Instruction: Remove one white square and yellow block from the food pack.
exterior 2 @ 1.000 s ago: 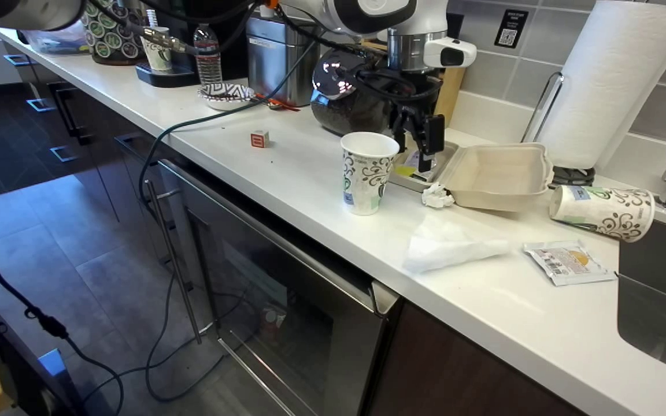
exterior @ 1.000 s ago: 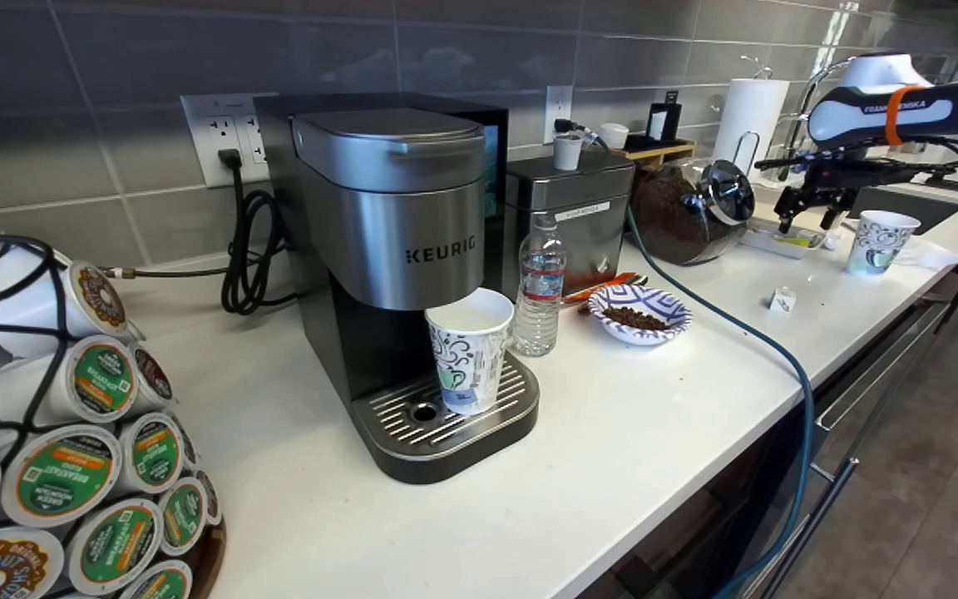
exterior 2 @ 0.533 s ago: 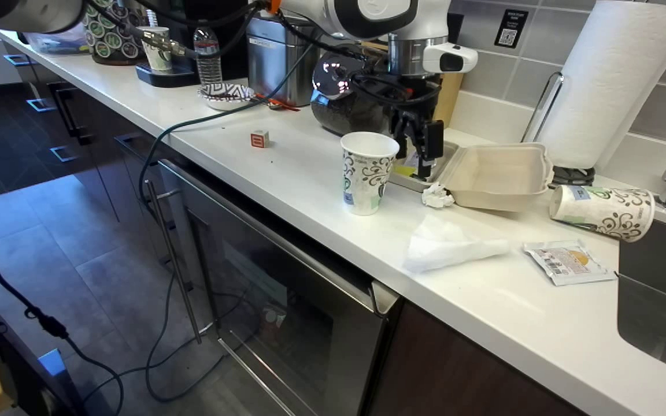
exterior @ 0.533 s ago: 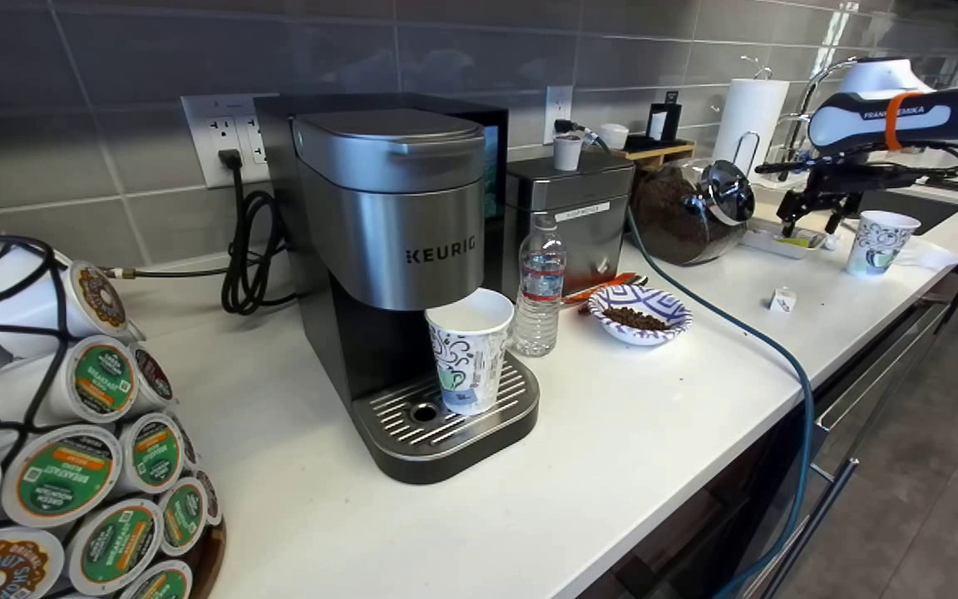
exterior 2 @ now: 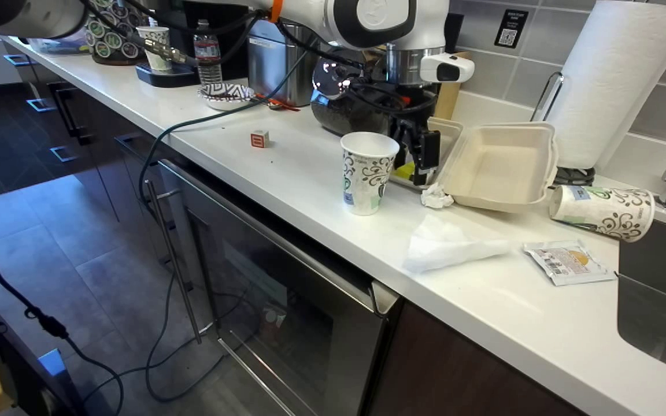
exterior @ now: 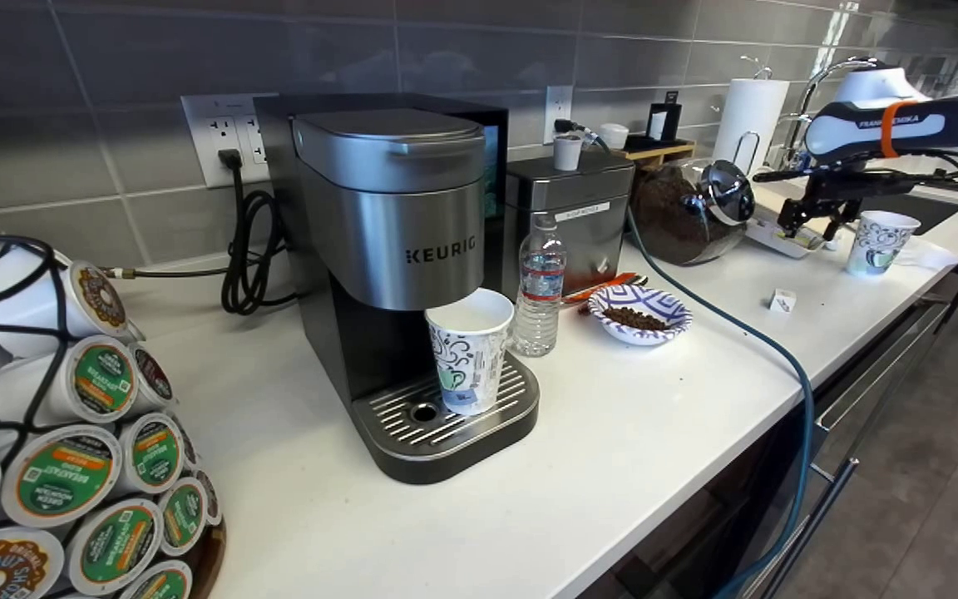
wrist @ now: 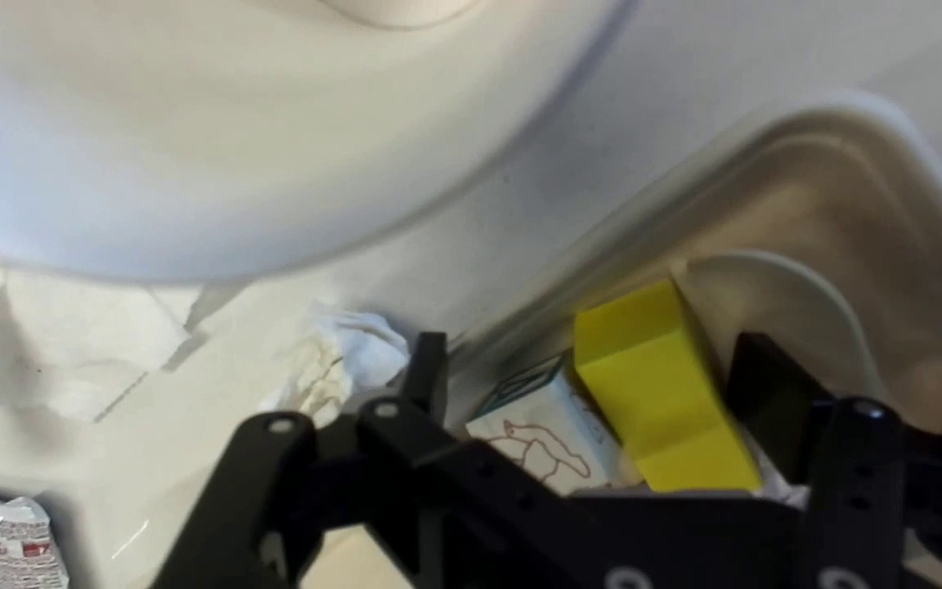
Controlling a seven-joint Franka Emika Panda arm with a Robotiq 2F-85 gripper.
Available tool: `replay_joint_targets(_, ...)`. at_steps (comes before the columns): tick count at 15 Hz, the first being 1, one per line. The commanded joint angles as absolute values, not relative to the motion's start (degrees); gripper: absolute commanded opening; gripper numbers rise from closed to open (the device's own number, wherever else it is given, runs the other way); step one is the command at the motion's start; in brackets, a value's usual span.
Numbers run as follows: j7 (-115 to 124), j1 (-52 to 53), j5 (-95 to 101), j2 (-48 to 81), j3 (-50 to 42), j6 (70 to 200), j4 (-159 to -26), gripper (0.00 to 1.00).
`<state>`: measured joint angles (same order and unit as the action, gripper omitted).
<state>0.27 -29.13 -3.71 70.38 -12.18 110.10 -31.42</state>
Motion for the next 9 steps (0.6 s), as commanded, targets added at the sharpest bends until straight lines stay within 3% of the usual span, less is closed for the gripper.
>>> replay_joint_targets(1, 1.07, -28.74, -3.1, 71.32, -12.72, 109.29, -30.81, 0.56)
replay_joint_targets(7, 0.81, -29.59, -1.1, 74.46, -10.94, 105.27, -24.64, 0.09)
replay_joint_targets(9, 0.42, -29.63, -0.47, 74.7, -10.79, 103.89, -23.3, 0.09)
